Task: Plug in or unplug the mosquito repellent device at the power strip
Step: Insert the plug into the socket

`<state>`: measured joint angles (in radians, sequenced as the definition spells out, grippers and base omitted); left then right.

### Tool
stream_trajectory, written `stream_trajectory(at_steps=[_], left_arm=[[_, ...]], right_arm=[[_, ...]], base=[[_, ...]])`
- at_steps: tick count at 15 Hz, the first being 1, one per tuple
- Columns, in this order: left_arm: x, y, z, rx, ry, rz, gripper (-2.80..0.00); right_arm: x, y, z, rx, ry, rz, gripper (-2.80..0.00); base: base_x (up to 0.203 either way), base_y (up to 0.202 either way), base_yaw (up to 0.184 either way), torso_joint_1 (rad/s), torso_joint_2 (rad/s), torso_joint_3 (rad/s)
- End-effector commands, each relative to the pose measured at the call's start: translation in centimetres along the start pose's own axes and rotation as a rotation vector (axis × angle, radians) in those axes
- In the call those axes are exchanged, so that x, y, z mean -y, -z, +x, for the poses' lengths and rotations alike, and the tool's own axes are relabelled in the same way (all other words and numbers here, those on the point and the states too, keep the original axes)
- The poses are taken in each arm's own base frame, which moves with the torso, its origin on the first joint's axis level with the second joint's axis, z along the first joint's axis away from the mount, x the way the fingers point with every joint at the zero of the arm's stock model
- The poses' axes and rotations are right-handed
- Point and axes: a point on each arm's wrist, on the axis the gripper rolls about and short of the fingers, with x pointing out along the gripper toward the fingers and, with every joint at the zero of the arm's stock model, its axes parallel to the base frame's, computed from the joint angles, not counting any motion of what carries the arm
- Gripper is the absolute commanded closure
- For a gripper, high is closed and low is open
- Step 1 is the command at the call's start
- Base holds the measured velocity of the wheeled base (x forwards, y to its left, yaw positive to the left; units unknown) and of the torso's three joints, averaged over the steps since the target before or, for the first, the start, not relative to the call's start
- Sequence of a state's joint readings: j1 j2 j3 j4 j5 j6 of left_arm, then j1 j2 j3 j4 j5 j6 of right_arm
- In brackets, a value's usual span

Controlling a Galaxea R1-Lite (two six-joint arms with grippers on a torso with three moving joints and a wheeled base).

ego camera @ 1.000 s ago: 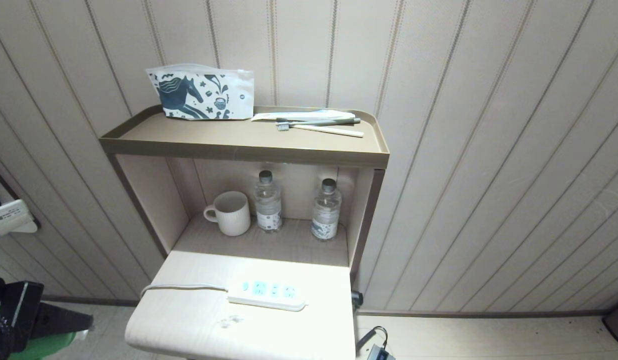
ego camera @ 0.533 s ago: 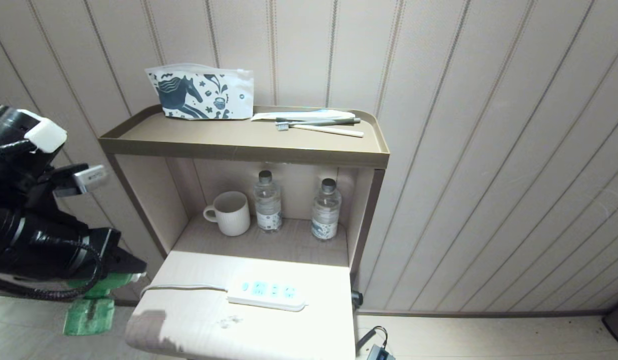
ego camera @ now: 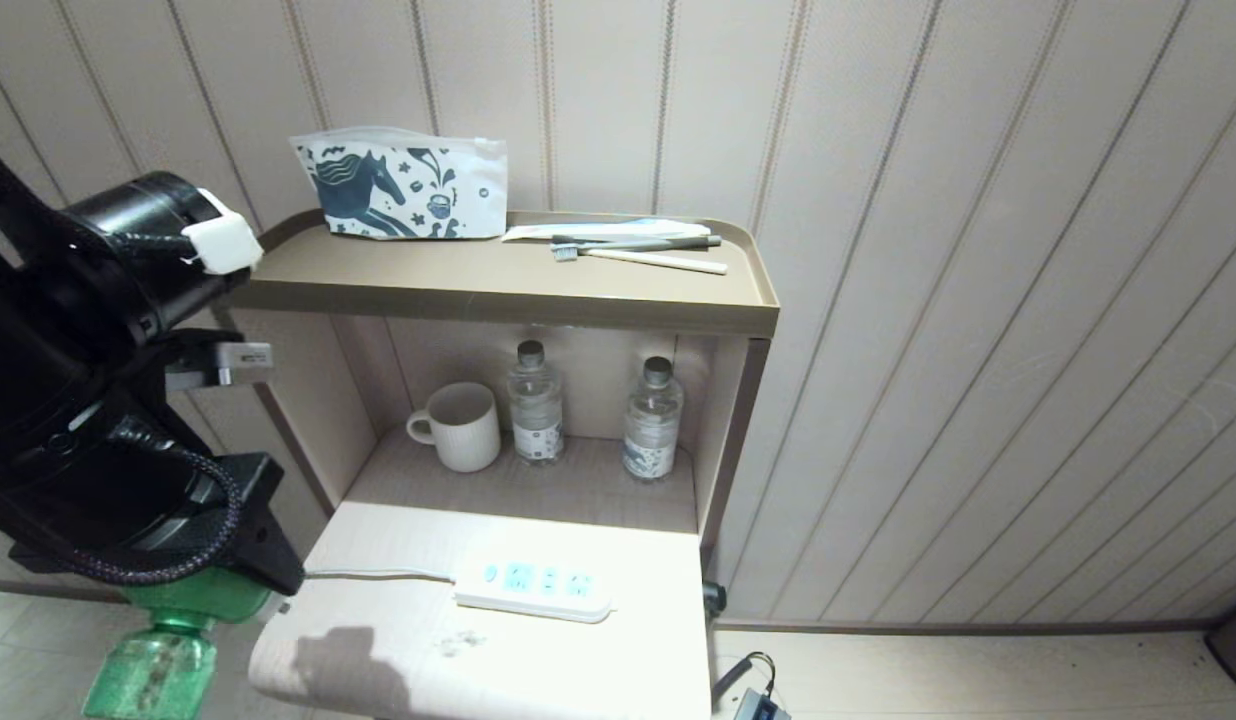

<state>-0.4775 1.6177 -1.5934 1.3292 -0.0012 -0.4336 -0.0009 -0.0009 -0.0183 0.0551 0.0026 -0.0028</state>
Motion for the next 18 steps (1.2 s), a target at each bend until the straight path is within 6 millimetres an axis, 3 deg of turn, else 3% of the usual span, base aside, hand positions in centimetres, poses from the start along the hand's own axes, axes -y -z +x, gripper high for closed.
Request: stream_trajectory(at_steps=[1, 4, 10, 14, 18], left_arm=[[2.3, -0.3, 1.6, -0.104, -0.033, 0.063, 0.0], [4.3, -1.9, 5.0, -0.211, -0.069, 0.056, 0.0], [7.4, -6.6, 11.8, -0.152, -0.05, -0.016, 0.0], [9.6, -7.3, 15.8, -0.167, -0.049, -0.001, 0.0], [10.3, -8.1, 18.0, -0.176, -0.047, 0.002, 0.0]], right_arm=[[0.0, 0.0, 0.0, -0.001, 0.0, 0.0, 0.0], [0.0, 0.0, 0.0, -0.001, 0.0, 0.0, 0.0], [0.0, 0.0, 0.0, -0.001, 0.0, 0.0, 0.0], [0.0, 0.0, 0.0, -0.001, 0.0, 0.0, 0.0], [0.0, 0.0, 0.0, -0.001, -0.001, 0.0, 0.0]], base=[[0.0, 0.0, 0.0, 0.0, 0.0, 0.0], [0.0, 0.0, 0.0, 0.0, 0.0, 0.0], [0.0, 0.0, 0.0, 0.0, 0.0, 0.0], [0.0, 0.0, 0.0, 0.0, 0.0, 0.0], [0.0, 0.0, 0.0, 0.0, 0.0, 0.0]])
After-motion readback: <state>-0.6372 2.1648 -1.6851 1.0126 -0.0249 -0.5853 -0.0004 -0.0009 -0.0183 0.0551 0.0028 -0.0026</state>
